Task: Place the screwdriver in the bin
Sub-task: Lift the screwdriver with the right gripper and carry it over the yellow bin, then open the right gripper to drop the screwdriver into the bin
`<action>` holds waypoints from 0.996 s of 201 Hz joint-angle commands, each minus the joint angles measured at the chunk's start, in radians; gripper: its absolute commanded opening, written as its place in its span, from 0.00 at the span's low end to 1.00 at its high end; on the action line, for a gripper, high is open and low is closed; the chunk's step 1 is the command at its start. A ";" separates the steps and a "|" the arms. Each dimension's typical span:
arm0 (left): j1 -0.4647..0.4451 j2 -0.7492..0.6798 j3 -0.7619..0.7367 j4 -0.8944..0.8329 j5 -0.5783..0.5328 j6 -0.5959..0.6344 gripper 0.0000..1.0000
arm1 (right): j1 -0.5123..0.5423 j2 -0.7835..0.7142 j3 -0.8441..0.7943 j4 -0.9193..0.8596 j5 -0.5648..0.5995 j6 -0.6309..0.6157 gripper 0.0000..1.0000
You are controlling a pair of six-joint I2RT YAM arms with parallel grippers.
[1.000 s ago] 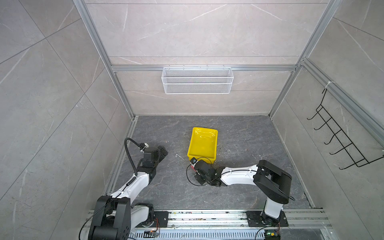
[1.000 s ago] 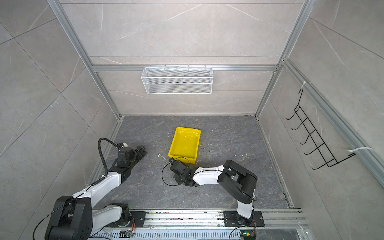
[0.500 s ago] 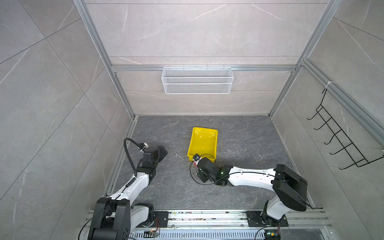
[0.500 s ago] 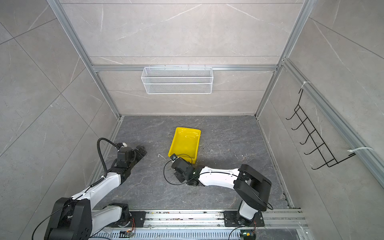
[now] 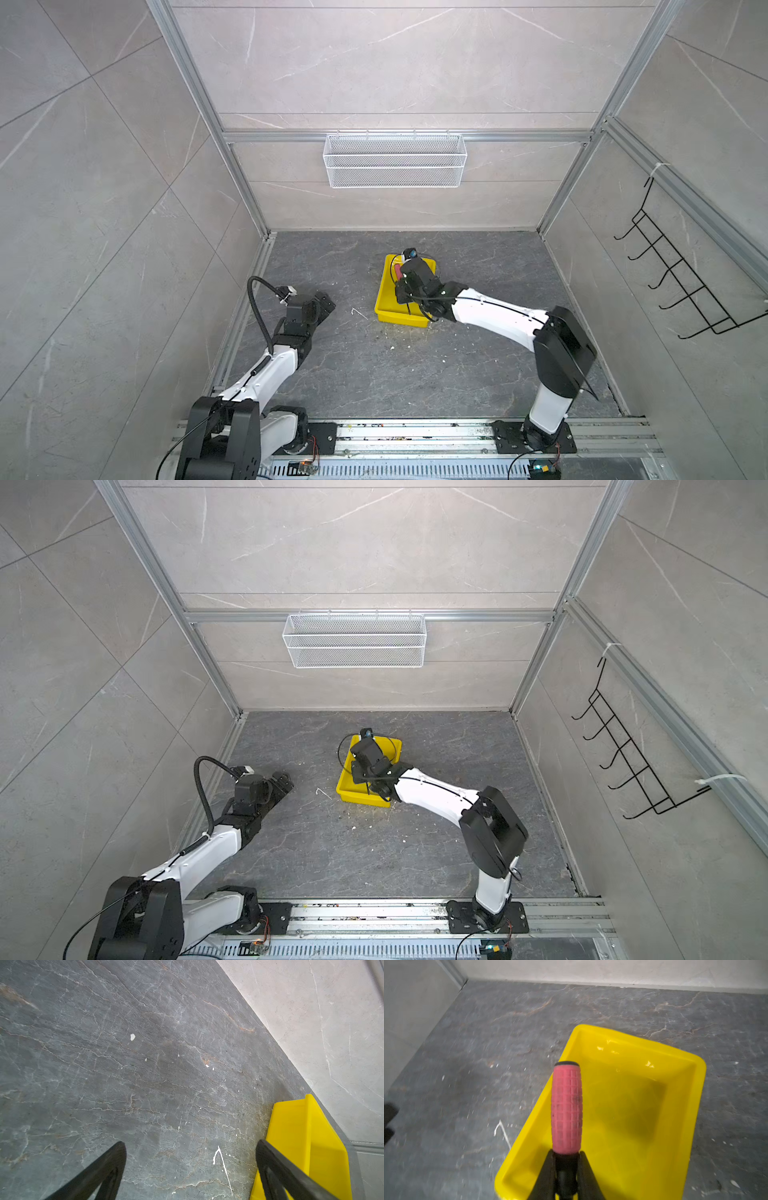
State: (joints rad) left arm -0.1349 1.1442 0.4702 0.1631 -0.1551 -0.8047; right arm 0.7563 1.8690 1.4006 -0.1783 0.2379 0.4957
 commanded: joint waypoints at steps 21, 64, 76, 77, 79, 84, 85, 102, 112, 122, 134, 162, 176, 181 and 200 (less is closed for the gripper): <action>0.003 -0.015 0.007 0.022 -0.017 0.011 0.99 | -0.055 0.249 0.212 -0.119 -0.118 0.339 0.07; 0.004 0.012 0.022 0.015 -0.008 0.013 0.98 | -0.055 0.320 0.242 -0.080 -0.071 0.408 0.08; 0.004 0.012 0.024 0.015 -0.009 0.016 0.98 | -0.055 0.336 0.253 -0.083 -0.069 0.408 0.08; 0.003 0.012 0.024 0.015 -0.010 0.015 0.98 | -0.055 0.337 0.254 -0.084 -0.069 0.409 0.08; 0.003 0.012 0.024 0.013 -0.009 0.015 0.99 | -0.056 0.339 0.256 -0.084 -0.069 0.409 0.09; 0.003 0.012 0.027 0.010 -0.011 0.016 0.98 | -0.055 0.345 0.258 -0.085 -0.068 0.411 0.09; 0.003 0.012 0.027 0.010 -0.011 0.016 0.98 | -0.056 0.345 0.257 -0.084 -0.070 0.412 0.09; 0.004 0.012 0.031 0.003 -0.016 0.021 0.98 | -0.057 0.357 0.257 -0.081 -0.072 0.412 0.09; 0.003 0.014 0.031 0.004 -0.019 0.022 0.99 | -0.057 0.358 0.257 -0.079 -0.070 0.411 0.10; 0.005 0.016 0.031 0.004 -0.019 0.022 0.98 | -0.058 0.358 0.260 -0.078 -0.068 0.411 0.14; 0.004 0.017 0.033 0.004 -0.019 0.022 0.99 | -0.060 0.358 0.266 -0.081 -0.068 0.411 0.23; 0.004 0.014 0.051 -0.028 -0.041 0.041 0.99 | -0.066 0.343 0.295 -0.120 -0.071 0.408 0.41; 0.004 0.013 0.045 -0.013 -0.042 0.045 0.98 | -0.073 0.313 0.293 -0.127 -0.077 0.399 0.43; 0.003 0.012 0.040 -0.004 -0.040 0.048 0.97 | -0.076 0.299 0.290 -0.130 -0.078 0.394 0.44; 0.003 0.004 0.038 0.009 -0.029 0.067 0.95 | -0.093 0.215 0.245 -0.140 -0.062 0.375 0.45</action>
State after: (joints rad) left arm -0.1349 1.1606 0.4805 0.1471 -0.1699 -0.7826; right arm 0.6865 2.1971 1.6714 -0.2771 0.1558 0.8978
